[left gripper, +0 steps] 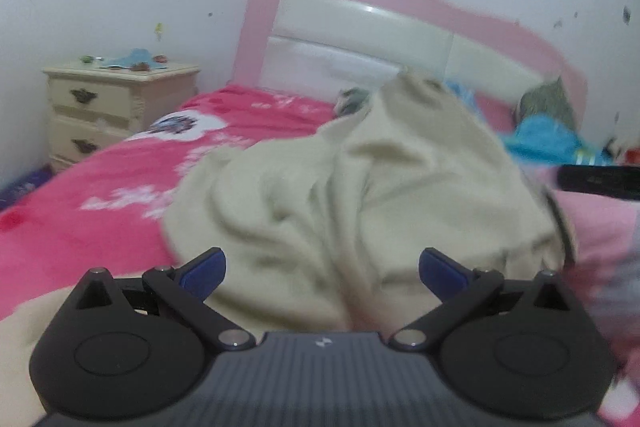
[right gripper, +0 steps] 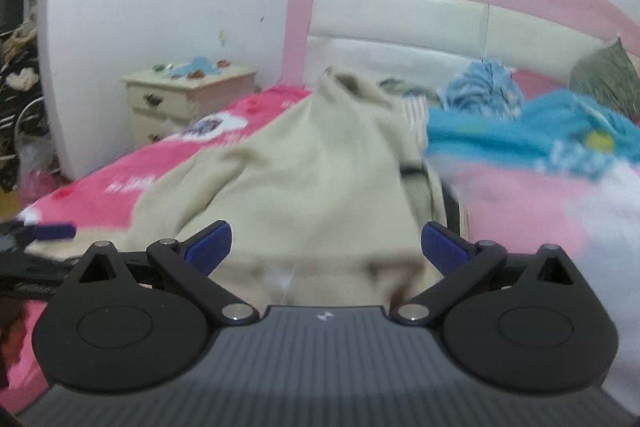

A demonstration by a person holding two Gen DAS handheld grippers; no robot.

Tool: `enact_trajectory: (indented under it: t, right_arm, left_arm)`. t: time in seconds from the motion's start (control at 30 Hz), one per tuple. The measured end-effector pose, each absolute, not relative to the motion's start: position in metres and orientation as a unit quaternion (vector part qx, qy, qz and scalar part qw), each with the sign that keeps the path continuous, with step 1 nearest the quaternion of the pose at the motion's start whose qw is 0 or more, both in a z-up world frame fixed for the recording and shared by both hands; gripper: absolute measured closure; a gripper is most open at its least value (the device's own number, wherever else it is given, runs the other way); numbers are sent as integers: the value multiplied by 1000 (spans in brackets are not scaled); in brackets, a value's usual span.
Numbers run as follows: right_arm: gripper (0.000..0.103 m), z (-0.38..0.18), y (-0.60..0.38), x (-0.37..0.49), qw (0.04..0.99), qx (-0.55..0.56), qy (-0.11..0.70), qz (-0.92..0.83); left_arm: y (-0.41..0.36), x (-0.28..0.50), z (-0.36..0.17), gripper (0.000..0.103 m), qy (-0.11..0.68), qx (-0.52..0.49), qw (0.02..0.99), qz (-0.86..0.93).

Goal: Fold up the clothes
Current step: 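Grasp the beige hoodie fabric with both grippers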

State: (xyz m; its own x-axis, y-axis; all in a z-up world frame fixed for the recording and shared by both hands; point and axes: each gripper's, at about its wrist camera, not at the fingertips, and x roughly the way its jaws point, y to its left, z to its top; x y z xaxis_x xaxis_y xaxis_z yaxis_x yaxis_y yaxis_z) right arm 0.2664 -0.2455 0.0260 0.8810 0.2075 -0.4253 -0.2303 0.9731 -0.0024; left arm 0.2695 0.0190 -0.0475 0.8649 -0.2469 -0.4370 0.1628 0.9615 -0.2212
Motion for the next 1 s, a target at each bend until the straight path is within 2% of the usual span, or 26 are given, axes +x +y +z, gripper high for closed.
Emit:
enact_trajectory:
  t: [0.13, 0.2, 0.23, 0.3, 0.33, 0.37, 0.4, 0.43, 0.47, 0.57, 0.8, 1.0]
  right_arm:
    - [2, 27, -245, 332, 970, -4, 219, 108]
    - [5, 24, -243, 361, 968, -4, 230, 98]
    - [9, 22, -241, 373, 967, -5, 238, 95]
    - [23, 15, -238, 389, 959, -9, 264, 102]
    - [37, 11, -235, 394, 954, -14, 280, 105]
    - [58, 6, -232, 398, 949, -25, 296, 103]
    - [68, 2, -228, 400, 946, -44, 306, 94]
    - [74, 2, -226, 397, 946, -55, 306, 92]
    - [84, 3, -227, 392, 947, -56, 299, 97]
    - [94, 12, -230, 370, 950, -48, 281, 127]
    - [96, 31, -240, 305, 918, 35, 295, 261]
    - [95, 25, -267, 211, 850, 182, 329, 369]
  left_arm:
    - [-10, 308, -54, 0, 245, -88, 958, -118]
    - [-22, 323, -61, 12, 255, -89, 957, -110]
    - [-26, 329, -64, 16, 258, -90, 956, -105]
    - [-30, 341, -70, 38, 269, -102, 953, -99]
    - [-30, 343, -72, 43, 271, -113, 951, -99]
    - [-31, 342, -71, 59, 271, -110, 951, -96]
    - [-33, 340, -71, 82, 270, -108, 952, -94]
    - [-34, 338, -70, 91, 270, -104, 953, -91]
    - [-35, 334, -69, 94, 269, -89, 955, -91]
    - [-31, 319, -59, 95, 265, -79, 954, -119]
    - [-11, 246, -31, 95, 257, -91, 942, -194]
    - [14, 124, -7, 96, 252, -111, 931, -241]
